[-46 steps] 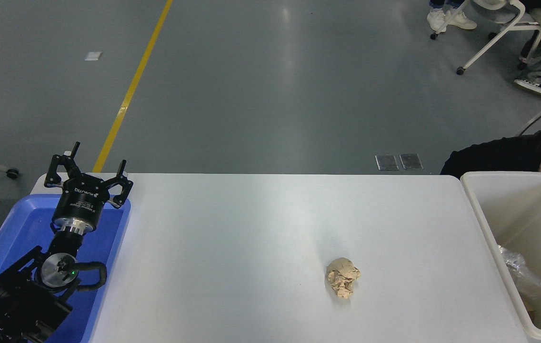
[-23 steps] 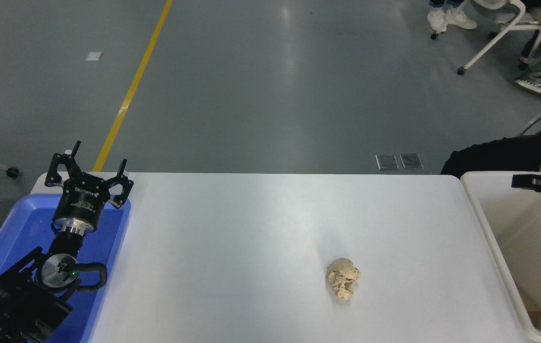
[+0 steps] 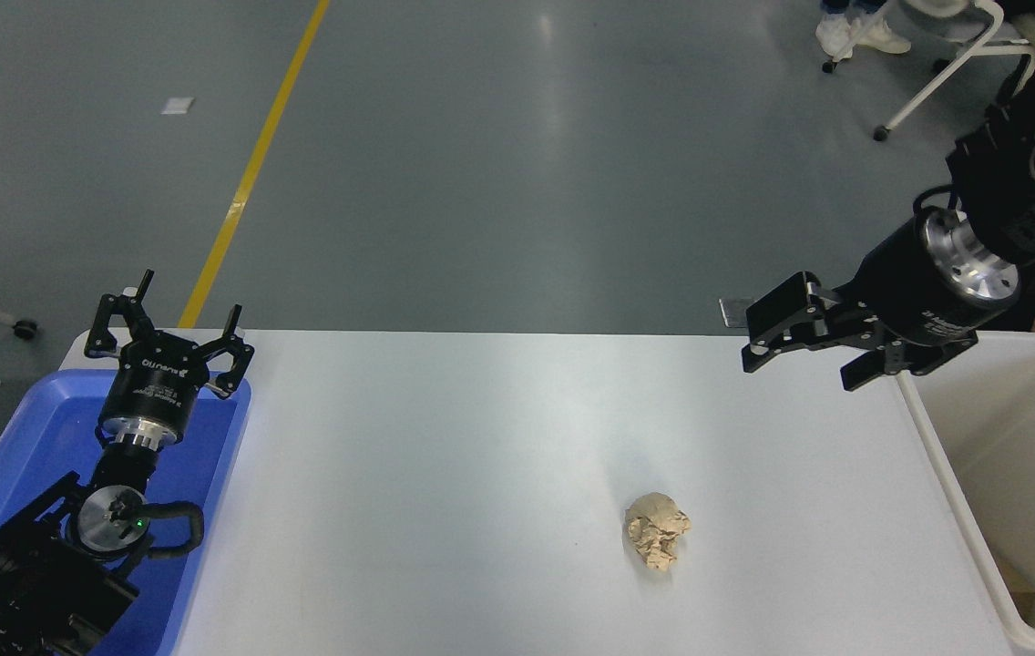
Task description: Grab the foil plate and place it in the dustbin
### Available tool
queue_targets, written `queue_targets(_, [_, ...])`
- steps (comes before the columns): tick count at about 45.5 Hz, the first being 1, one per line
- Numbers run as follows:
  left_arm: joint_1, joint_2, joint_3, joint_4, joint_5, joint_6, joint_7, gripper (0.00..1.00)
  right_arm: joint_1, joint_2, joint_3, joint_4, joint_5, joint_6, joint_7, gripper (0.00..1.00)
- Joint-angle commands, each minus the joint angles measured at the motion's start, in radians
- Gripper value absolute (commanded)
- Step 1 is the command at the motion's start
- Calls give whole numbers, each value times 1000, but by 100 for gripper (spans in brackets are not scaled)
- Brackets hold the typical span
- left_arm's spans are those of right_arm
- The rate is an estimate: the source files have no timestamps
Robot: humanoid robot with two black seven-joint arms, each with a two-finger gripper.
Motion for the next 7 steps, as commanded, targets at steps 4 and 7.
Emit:
queue_targets(4, [0, 0, 0, 0, 0, 0, -1, 100, 145, 141, -13, 68, 85, 53, 0, 100])
queue_targets(7, [0, 0, 0, 0, 0, 2, -1, 100, 145, 155, -10, 68, 105, 51, 0, 100])
